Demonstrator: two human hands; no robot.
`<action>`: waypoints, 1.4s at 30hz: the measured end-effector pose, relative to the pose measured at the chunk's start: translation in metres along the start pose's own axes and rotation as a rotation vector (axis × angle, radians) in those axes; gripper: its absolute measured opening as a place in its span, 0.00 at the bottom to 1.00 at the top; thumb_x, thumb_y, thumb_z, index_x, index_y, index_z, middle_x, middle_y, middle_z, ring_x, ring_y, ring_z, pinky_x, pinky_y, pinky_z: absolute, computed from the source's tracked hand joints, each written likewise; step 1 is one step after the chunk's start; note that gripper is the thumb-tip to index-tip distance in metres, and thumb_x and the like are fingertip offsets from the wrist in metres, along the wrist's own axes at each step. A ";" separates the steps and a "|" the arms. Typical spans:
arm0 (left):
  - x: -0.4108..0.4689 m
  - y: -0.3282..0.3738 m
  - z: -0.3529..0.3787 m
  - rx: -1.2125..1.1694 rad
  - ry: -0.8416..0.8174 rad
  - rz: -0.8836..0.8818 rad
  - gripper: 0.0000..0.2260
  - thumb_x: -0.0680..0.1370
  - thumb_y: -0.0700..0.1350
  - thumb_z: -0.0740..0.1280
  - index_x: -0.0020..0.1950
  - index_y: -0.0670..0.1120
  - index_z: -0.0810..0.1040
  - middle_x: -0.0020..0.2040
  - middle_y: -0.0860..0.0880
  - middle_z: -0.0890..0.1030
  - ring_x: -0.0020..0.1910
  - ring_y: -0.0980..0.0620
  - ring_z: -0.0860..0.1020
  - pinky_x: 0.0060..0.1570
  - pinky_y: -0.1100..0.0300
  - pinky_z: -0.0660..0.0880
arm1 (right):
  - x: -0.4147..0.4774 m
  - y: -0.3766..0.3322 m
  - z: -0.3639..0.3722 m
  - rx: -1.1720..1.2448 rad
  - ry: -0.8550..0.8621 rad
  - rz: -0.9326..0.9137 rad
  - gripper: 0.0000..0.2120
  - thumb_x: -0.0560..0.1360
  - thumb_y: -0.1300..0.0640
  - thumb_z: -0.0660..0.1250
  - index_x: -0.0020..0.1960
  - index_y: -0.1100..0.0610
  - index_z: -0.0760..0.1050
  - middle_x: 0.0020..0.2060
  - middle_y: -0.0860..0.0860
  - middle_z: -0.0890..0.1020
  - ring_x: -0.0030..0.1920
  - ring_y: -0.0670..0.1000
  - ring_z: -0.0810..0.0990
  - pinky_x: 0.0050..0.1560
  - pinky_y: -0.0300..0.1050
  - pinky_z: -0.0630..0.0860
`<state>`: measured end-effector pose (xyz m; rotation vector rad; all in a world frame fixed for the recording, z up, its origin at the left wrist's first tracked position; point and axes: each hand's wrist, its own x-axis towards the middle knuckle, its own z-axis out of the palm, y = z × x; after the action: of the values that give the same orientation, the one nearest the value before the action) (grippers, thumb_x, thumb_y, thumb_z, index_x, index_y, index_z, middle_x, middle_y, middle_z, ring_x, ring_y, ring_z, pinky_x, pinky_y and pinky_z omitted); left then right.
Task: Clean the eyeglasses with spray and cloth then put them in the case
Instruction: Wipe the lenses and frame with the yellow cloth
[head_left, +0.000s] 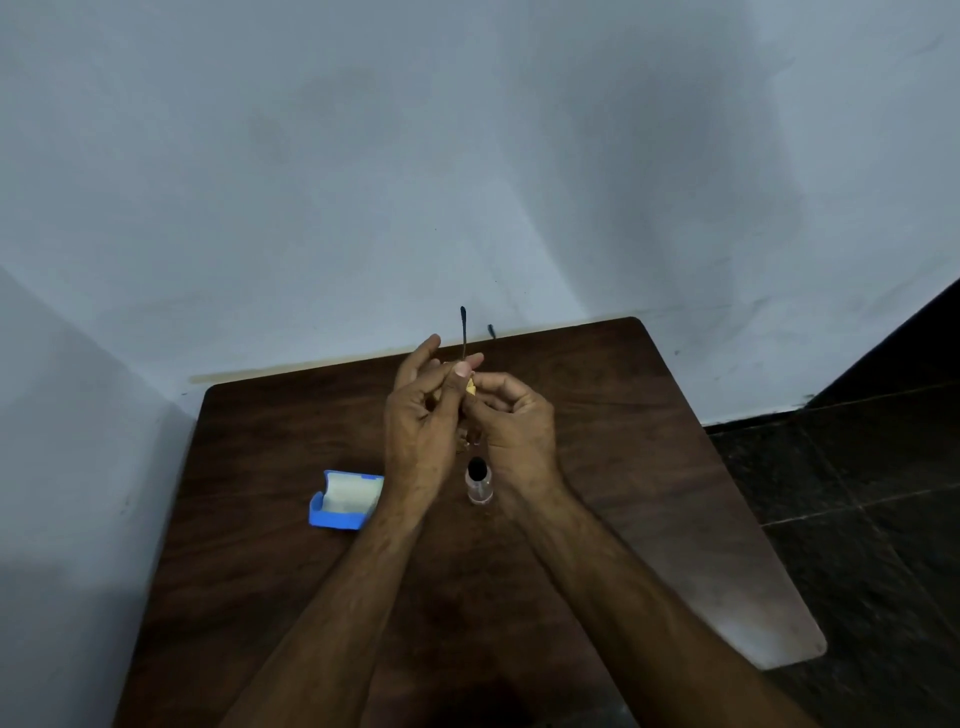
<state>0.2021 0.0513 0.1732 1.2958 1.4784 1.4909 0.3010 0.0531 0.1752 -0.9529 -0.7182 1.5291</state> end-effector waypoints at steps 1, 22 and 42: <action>-0.003 -0.001 0.001 -0.002 0.000 -0.004 0.11 0.86 0.48 0.66 0.62 0.50 0.88 0.76 0.55 0.75 0.77 0.60 0.72 0.71 0.50 0.78 | 0.000 0.000 0.000 0.011 0.010 -0.006 0.07 0.78 0.68 0.72 0.55 0.66 0.83 0.49 0.68 0.86 0.47 0.63 0.81 0.45 0.52 0.78; -0.042 0.001 -0.019 0.337 0.146 0.197 0.11 0.75 0.40 0.78 0.56 0.47 0.84 0.48 0.57 0.86 0.49 0.58 0.85 0.51 0.60 0.84 | 0.009 -0.028 0.002 0.119 0.132 -0.086 0.14 0.74 0.69 0.75 0.58 0.71 0.78 0.52 0.67 0.86 0.48 0.64 0.83 0.37 0.44 0.80; -0.046 -0.027 -0.045 0.321 0.217 0.160 0.11 0.79 0.36 0.75 0.59 0.46 0.87 0.53 0.59 0.86 0.54 0.64 0.85 0.58 0.67 0.81 | 0.046 -0.072 -0.024 0.312 0.243 -0.032 0.14 0.75 0.69 0.74 0.59 0.65 0.78 0.44 0.58 0.86 0.39 0.52 0.86 0.37 0.41 0.82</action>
<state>0.1686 -0.0021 0.1441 1.5065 1.8515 1.5829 0.3553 0.1098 0.2169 -0.8656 -0.3093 1.4162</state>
